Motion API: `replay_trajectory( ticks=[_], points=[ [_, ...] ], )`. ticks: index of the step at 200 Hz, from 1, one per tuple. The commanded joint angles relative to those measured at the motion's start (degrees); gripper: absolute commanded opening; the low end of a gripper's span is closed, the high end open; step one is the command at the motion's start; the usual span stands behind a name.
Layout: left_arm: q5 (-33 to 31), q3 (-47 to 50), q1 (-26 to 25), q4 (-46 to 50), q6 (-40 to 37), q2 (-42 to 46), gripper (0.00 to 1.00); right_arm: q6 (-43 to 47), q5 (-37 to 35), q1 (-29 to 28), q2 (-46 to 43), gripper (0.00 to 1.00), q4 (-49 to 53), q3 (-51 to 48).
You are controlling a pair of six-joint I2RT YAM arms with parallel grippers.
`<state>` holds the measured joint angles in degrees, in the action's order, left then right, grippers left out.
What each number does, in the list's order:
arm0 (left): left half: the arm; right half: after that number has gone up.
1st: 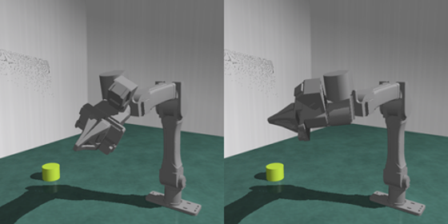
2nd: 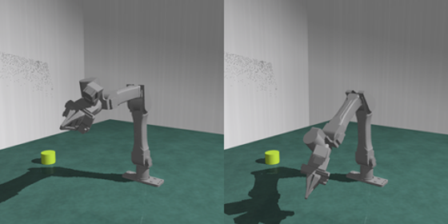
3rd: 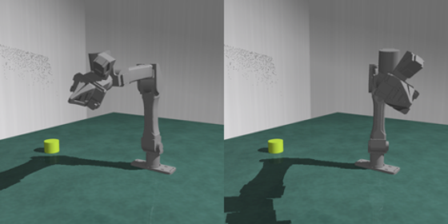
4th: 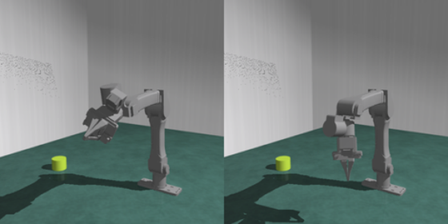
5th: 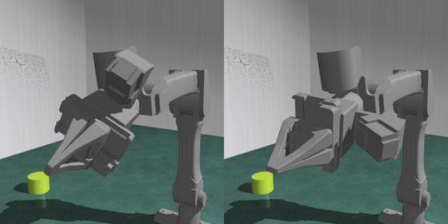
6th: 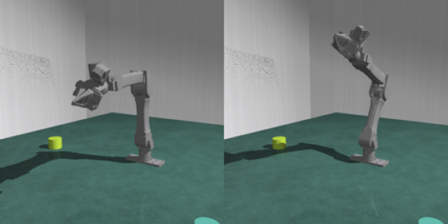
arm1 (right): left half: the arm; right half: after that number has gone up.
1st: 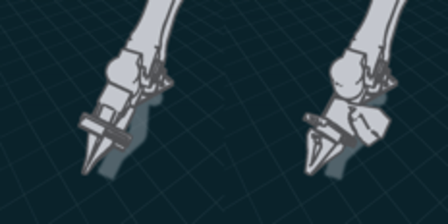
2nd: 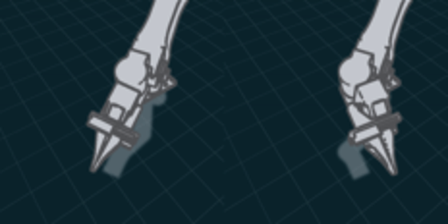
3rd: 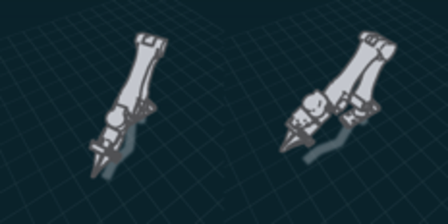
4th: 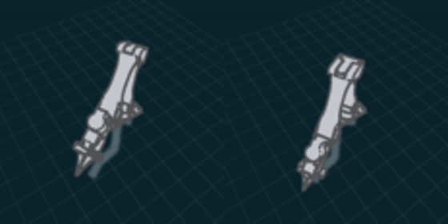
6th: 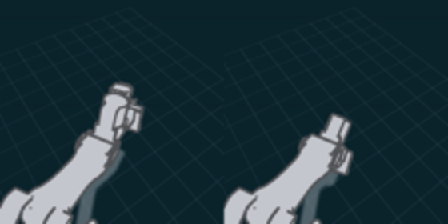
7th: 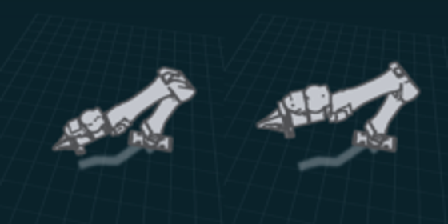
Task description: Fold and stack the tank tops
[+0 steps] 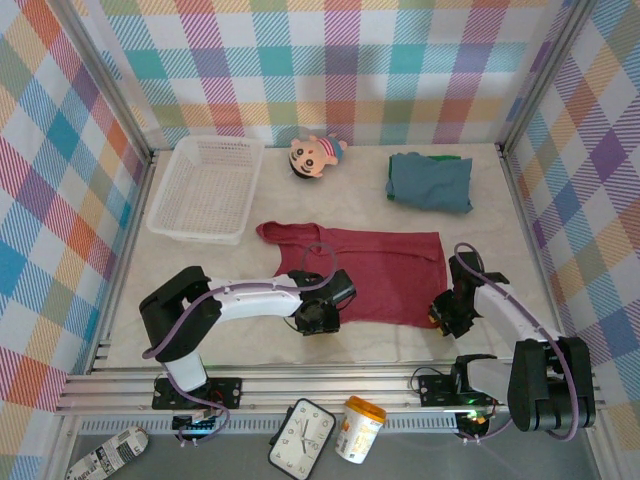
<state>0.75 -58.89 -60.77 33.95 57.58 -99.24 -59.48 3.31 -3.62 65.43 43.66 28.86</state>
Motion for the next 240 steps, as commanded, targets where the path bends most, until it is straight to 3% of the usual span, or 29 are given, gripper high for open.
replay_trajectory(
  ticks=[1,33,72,94,152,240],
  points=[
    [-3.3,-2.4,0.7,3.2,-1.0,-0.4,0.34,1.3,-2.1,-0.2,-1.4,0.2,0.3,-1.4],
    [-2.9,-3.5,0.9,2.8,-1.5,-1.6,0.3,1.3,-2.0,-0.2,-2.9,0.15,0.7,-2.7],
    [-3.5,-5.1,0.8,4.8,-2.4,-1.4,0.08,2.3,-1.8,-0.2,-3.8,0.09,1.9,-2.1],
    [-3.3,-5.8,0.9,6.9,-3.1,-0.7,0.01,3.2,-2.4,-0.2,-5.0,0.05,3.6,-1.2],
    [-1.1,-11.5,3.9,11.1,-8.1,0.1,0.0,5.4,-2.9,-0.2,-3.2,0.02,6.1,6.2],
    [4.0,-15.9,11.4,10.7,-14.8,-2.9,0.0,6.5,-1.1,0.6,8.2,0.02,-0.5,14.0]
  ],
)
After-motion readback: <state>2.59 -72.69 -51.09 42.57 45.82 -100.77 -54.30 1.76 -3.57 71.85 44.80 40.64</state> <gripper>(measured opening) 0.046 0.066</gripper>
